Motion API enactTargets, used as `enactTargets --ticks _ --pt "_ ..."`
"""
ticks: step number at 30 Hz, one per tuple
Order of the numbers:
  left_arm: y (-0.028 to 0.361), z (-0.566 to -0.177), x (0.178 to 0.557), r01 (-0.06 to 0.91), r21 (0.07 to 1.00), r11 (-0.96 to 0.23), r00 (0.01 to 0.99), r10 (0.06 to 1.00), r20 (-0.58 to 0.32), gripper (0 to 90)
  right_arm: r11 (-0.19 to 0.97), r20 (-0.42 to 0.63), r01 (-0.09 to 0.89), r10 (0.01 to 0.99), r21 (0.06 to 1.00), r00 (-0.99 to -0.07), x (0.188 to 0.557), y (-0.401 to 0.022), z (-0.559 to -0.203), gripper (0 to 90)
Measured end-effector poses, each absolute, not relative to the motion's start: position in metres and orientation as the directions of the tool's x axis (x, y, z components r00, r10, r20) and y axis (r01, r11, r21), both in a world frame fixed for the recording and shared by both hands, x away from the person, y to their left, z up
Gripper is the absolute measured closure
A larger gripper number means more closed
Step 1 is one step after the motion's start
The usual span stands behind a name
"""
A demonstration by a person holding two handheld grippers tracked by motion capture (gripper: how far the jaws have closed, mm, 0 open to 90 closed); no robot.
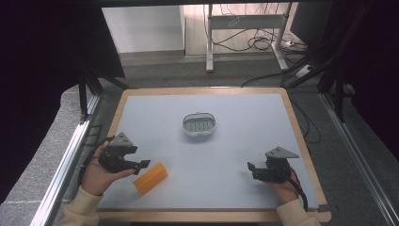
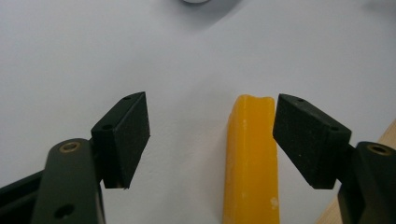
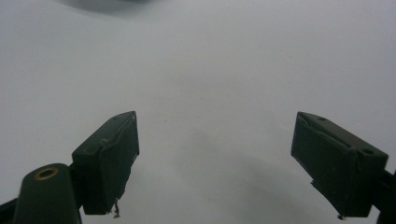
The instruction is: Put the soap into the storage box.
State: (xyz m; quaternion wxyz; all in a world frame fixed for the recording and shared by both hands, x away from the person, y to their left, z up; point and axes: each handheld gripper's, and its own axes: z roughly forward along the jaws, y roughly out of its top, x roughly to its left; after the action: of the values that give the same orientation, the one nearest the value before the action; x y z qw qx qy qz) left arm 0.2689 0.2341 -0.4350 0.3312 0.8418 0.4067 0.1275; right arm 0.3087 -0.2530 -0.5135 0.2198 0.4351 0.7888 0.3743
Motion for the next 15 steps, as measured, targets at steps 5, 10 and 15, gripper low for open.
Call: enactTargets --ticks 5,10,15 --pt "0.229 -0.438 0.267 0.605 0.646 -0.465 0.649 0.758 -0.063 26.9 0.346 -0.024 0.517 0.847 0.783 -0.53 0.308 -0.252 -0.513 15.7" --pt "0.224 -0.439 0.262 0.587 0.652 -0.48 0.658 0.752 -0.039 28.4 0.346 -0.02 0.511 0.842 0.787 -0.539 0.308 -0.252 -0.513 15.8" --pt "0.216 -0.444 0.26 0.601 0.616 -0.509 0.678 0.733 -0.055 28.1 0.332 -0.004 0.511 0.841 0.793 -0.54 0.31 -0.253 -0.514 15.8"
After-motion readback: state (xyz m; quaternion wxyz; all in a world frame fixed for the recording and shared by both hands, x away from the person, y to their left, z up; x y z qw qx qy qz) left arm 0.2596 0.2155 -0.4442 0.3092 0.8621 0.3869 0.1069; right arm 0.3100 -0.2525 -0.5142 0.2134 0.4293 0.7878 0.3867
